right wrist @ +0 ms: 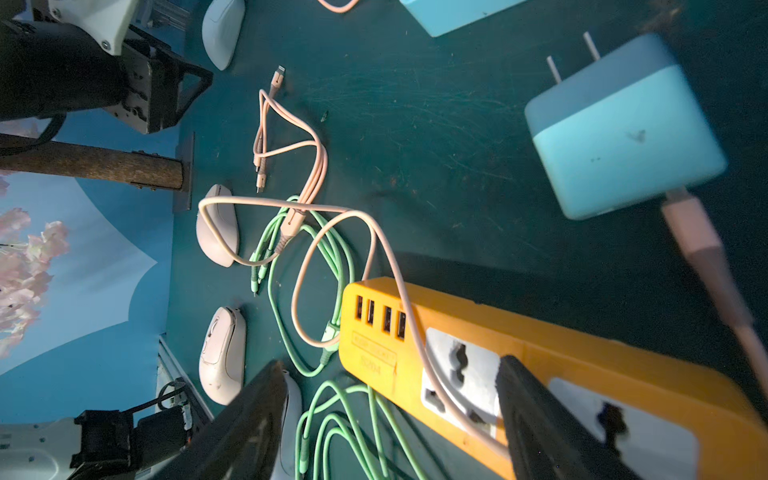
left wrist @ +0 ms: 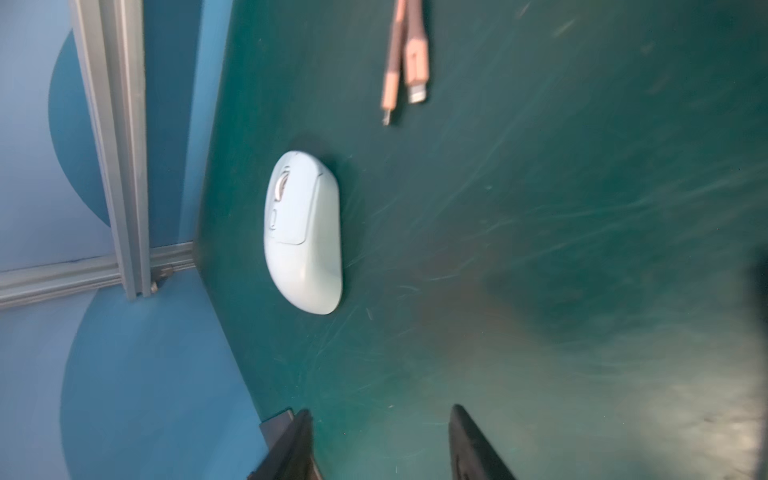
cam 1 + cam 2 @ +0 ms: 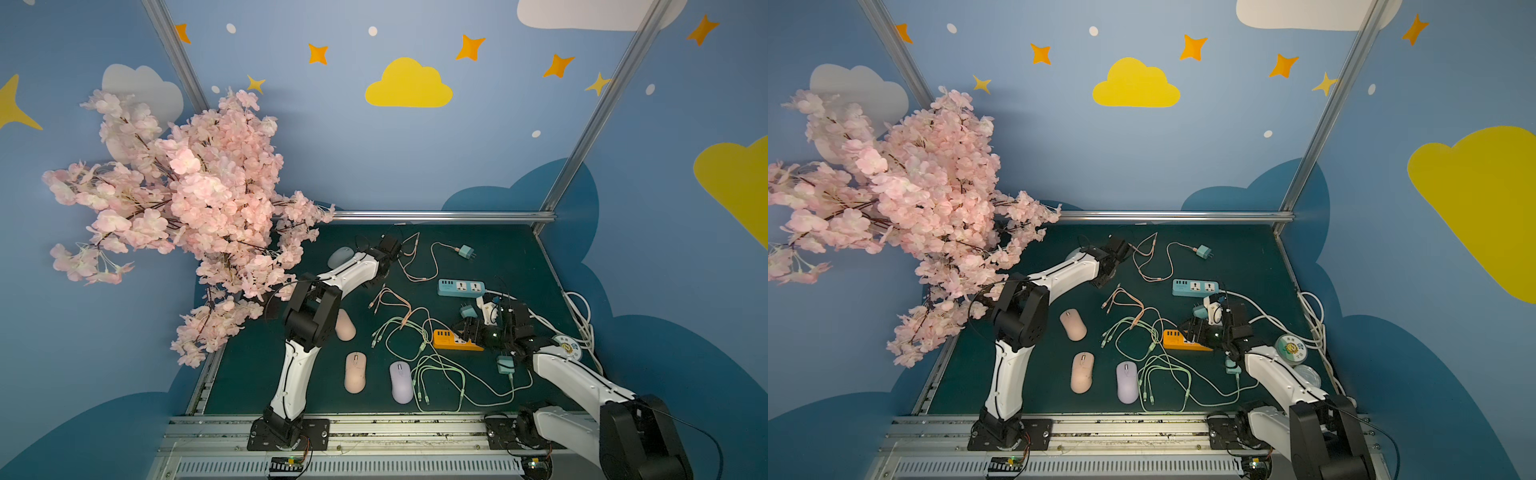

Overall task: Unplug the wireless mouse
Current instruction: Place the mouse at the center of the board, then move the mouse to the center of the board.

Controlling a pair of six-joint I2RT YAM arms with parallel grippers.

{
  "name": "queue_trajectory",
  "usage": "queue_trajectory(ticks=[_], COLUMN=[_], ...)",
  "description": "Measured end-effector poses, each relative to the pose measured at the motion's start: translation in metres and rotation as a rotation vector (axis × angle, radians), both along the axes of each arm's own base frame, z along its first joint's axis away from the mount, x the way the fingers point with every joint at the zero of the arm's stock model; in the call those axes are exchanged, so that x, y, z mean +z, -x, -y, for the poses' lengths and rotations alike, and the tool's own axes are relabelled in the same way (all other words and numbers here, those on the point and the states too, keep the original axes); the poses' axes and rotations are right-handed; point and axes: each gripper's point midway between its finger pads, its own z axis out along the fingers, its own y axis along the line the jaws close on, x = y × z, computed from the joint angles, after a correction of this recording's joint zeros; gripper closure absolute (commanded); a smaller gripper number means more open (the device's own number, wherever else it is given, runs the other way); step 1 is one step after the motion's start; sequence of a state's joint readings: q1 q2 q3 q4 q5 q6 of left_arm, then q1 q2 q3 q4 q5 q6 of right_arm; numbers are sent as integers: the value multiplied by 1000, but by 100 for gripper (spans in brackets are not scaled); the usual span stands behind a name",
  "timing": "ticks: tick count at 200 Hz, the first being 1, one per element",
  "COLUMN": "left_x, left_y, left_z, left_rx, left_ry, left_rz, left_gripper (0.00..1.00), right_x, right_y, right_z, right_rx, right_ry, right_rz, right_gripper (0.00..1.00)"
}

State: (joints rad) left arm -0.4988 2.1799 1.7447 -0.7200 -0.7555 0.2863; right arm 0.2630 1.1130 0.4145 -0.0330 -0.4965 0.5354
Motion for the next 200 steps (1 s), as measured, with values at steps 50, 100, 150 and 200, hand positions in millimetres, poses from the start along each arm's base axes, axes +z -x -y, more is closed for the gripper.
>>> queue_trajectory(ticks=[50, 100, 150, 200], left_x=[21, 41, 0, -17], left_y=[-14, -73, -124, -134], left_z=[-16, -19, -33, -61], left_rx=[89, 142, 276, 415], left_ry=[246, 495, 554, 533], left_rz=[-10, 25, 95, 161], left_gripper=[27, 48, 96, 96], right_x=[6, 8, 3, 2], right_y=[2, 0, -2, -5], right_z=[-3, -2, 4, 7], right_rx=[12, 6, -10, -21], right_ry=[-29, -24, 20, 31], right_rz=[18, 34, 44, 49], right_gripper=[18, 20, 21, 21])
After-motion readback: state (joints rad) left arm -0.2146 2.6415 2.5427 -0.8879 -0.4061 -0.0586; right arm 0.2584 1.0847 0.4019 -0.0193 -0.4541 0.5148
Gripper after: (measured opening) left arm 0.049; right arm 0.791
